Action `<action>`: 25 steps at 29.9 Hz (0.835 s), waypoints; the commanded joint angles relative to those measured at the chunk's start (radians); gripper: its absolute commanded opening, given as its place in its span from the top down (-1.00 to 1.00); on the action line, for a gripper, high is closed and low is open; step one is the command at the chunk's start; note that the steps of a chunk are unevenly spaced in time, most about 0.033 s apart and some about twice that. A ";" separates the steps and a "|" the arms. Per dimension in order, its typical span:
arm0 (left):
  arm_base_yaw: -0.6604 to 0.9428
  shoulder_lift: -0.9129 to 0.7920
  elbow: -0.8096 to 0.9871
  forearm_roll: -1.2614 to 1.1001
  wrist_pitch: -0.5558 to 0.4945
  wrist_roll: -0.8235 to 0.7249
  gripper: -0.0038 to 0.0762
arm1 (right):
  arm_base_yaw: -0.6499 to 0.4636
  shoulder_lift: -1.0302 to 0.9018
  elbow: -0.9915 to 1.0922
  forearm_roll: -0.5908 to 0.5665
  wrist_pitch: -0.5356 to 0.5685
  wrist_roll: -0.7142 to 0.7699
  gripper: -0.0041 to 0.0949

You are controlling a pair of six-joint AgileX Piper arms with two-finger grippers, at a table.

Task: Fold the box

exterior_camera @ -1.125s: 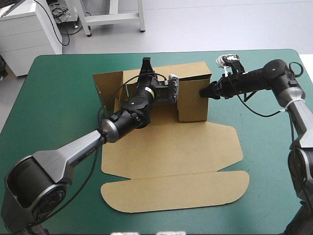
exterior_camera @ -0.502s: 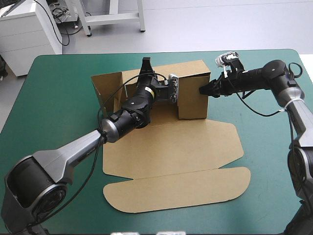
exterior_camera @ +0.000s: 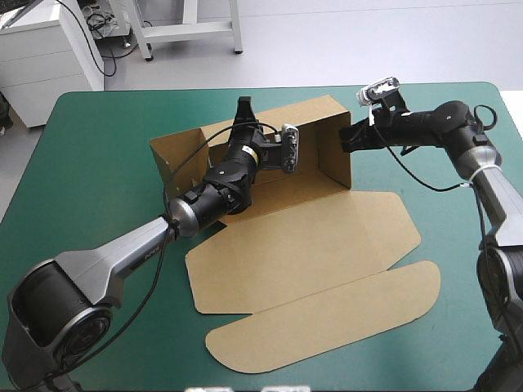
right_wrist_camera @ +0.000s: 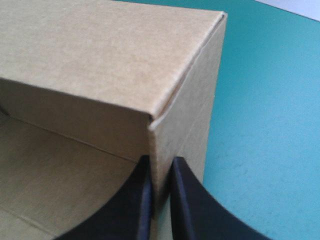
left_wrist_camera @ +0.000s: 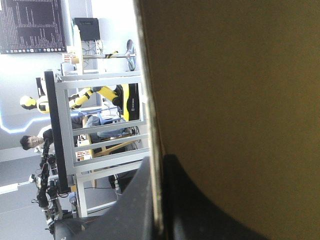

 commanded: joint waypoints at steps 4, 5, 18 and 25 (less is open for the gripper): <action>-0.015 -0.041 -0.027 0.010 -0.093 -0.002 0.92 | 0.094 -0.051 -0.030 -0.129 -0.063 0.122 0.91; -0.015 -0.041 -0.027 0.010 -0.093 -0.002 0.92 | 0.095 -0.051 -0.030 -0.148 -0.061 0.141 0.91; -0.015 -0.041 -0.027 0.008 -0.123 -0.030 0.80 | 0.095 -0.053 -0.030 -0.207 -0.015 0.256 0.91; -0.015 -0.049 -0.027 0.008 -0.304 -0.032 0.08 | 0.095 -0.053 -0.030 -0.278 0.000 0.333 0.91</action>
